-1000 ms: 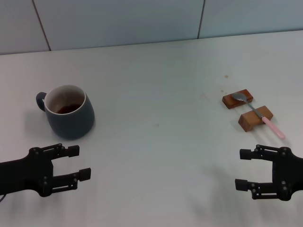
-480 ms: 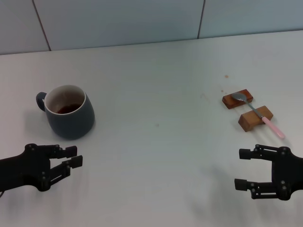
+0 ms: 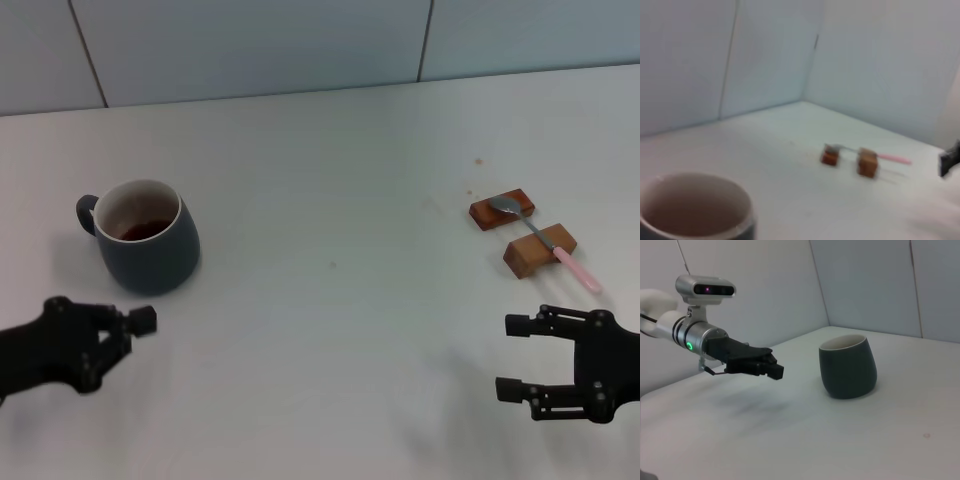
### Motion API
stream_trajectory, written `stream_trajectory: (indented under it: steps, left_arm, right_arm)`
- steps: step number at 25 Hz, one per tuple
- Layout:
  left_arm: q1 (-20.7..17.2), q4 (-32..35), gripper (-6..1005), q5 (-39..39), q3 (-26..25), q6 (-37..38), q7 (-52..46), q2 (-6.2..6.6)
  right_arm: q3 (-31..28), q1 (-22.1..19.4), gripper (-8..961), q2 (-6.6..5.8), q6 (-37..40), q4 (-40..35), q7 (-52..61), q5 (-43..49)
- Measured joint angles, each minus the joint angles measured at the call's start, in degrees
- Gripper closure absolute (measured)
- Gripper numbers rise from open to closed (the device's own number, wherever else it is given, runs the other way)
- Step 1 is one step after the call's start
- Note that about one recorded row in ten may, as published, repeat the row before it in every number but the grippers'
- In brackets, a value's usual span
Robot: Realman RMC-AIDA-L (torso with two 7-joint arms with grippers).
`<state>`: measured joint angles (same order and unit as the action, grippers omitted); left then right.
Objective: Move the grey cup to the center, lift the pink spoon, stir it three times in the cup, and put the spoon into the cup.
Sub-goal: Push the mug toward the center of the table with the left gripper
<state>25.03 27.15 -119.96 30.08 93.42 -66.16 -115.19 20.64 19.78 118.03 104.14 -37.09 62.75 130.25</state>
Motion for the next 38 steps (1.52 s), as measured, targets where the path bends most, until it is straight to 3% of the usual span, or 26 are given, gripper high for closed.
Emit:
stream_trajectory:
  steps: [5,6,7,14,24,38]
  left_arm:
    - [-0.66,-0.28,996,0.65,-11.17,-1.57,7.5,-2.43]
    - [-0.66,-0.28,995,0.65,-11.17,-1.57,7.5,-2.43]
    - [-0.79,-1.93,994,1.66,-16.54,-4.11,12.73,-3.18]
    - [-2.19,-11.43,986,7.25,-28.91,-12.07,30.72,-3.28]
    - [-1.7,-24.22,976,11.04,-32.29,-21.27,56.93,-3.53]
    - [3.84,-28.57,961,11.58,-34.96,-31.47,62.42,-3.72]
  right_arm:
    - [-0.11,0.03,161,0.0,0.0,0.0,0.03,0.0]
    - [-0.1,0.07,161,0.03,0.0,0.0,0.04,0.0]
    - [-0.11,0.11,162,0.05,0.0,0.0,0.04,0.0]
    - [-0.27,0.17,165,0.09,0.35,-0.13,0.08,0.0]
    - [-0.34,0.21,170,0.1,0.71,-0.33,0.1,-0.2]
    - [-0.34,0.37,177,-0.1,0.32,-0.37,0.09,-0.35]
